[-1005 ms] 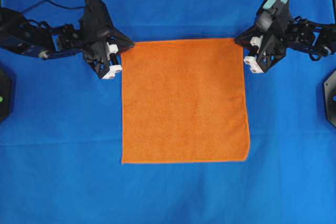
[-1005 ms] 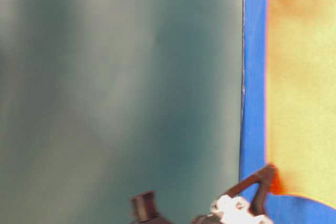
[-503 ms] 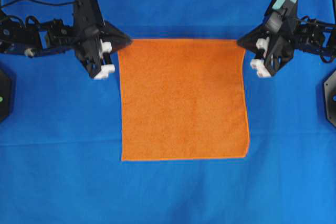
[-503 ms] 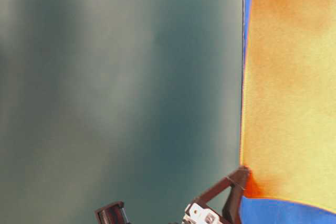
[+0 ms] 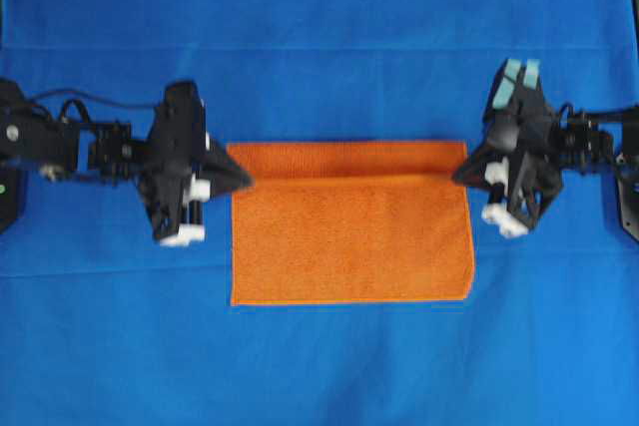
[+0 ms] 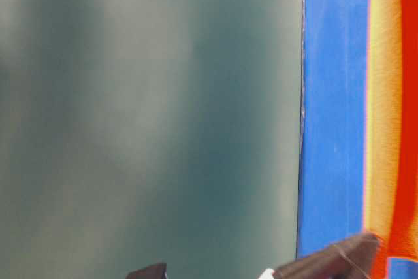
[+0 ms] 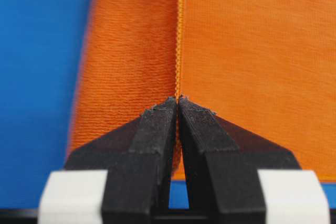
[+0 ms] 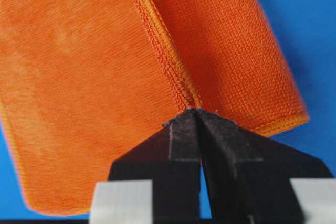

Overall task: Fold the orange towel.
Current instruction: 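Pull the far corners toward the near edge, folding the towel in half, then release the corners and lift both grippers away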

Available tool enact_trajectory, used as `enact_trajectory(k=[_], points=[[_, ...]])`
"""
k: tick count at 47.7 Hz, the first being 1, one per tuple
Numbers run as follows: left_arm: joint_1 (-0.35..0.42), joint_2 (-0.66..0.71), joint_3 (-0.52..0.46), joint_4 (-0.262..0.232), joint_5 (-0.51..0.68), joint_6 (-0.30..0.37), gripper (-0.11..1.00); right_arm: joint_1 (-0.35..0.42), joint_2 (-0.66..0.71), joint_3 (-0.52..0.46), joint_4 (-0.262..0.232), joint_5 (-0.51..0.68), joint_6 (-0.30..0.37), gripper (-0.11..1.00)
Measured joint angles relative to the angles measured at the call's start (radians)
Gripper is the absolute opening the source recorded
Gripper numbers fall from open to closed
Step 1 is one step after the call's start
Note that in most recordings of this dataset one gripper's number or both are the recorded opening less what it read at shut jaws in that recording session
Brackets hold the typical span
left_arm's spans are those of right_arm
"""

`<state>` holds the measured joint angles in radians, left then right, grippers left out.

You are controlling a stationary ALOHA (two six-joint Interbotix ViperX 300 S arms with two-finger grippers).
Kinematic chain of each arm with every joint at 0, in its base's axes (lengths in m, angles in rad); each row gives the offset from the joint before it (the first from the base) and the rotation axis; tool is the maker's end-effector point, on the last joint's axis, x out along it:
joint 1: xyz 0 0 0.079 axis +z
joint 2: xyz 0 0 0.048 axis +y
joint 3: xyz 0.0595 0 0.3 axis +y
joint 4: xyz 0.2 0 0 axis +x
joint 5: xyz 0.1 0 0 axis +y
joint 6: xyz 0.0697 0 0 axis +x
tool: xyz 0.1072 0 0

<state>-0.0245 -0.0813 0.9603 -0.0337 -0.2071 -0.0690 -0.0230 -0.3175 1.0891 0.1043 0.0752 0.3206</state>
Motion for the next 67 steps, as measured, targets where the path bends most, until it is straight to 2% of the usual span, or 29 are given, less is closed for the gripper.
enact_trajectory(k=[12,24,38,51,52,54,59,62,65,67], points=[[-0.144,0.026,-0.015,0.0,0.0,-0.095,0.01,0.153,0.015,-0.005,0.0,0.005,0.101,0.02],[-0.236,0.077,-0.051,0.0,0.002,-0.115,0.01,0.29,0.074,-0.043,0.002,0.009,0.173,0.02],[-0.264,0.107,-0.077,-0.003,0.014,-0.137,0.01,0.359,0.104,-0.072,0.002,0.032,0.213,0.02],[-0.264,0.115,-0.077,-0.003,0.02,-0.179,0.03,0.362,0.132,-0.087,0.0,0.035,0.229,0.03],[-0.264,0.115,-0.077,-0.003,0.021,-0.181,0.04,0.362,0.135,-0.091,0.0,0.035,0.229,0.05],[-0.265,0.115,-0.078,-0.003,0.026,-0.184,0.11,0.362,0.141,-0.098,0.0,0.035,0.233,0.15],[-0.276,0.115,-0.078,-0.003,0.037,-0.189,0.4,0.374,0.149,-0.11,0.0,0.044,0.244,0.46],[-0.285,0.109,-0.077,-0.003,0.044,-0.187,0.59,0.382,0.149,-0.117,0.0,0.054,0.247,0.61],[-0.295,0.094,-0.078,-0.003,0.052,-0.179,0.74,0.385,0.146,-0.12,0.0,0.071,0.245,0.6],[-0.298,0.08,-0.078,-0.003,0.057,-0.173,0.76,0.385,0.141,-0.12,-0.002,0.084,0.249,0.56]])
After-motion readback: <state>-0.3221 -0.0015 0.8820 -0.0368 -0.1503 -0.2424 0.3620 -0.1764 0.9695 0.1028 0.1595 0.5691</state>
